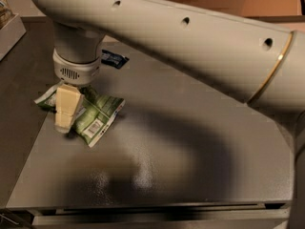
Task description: Pick green jalapeno chip bag
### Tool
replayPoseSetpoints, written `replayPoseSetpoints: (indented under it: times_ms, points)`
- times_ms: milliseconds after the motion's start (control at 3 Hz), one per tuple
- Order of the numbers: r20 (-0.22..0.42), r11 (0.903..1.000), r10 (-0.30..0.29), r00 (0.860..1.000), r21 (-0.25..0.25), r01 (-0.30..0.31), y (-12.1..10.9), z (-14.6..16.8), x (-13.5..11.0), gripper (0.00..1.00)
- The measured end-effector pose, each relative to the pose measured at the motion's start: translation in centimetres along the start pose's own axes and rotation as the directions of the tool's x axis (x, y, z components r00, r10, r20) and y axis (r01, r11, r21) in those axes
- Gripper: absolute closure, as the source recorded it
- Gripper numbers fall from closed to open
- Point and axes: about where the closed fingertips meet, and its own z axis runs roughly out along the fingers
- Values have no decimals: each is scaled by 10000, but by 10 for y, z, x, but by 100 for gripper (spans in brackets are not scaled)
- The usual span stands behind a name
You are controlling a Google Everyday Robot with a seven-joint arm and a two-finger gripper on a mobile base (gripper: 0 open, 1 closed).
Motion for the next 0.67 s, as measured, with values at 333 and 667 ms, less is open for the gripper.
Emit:
replayPoseSetpoints:
  times_ms: [333,667]
  points:
    - [-222,9999,2,9998,171,2,0,11,0,0]
    - [-424,9993,88,9991,376,-72,-3,23,3,0]
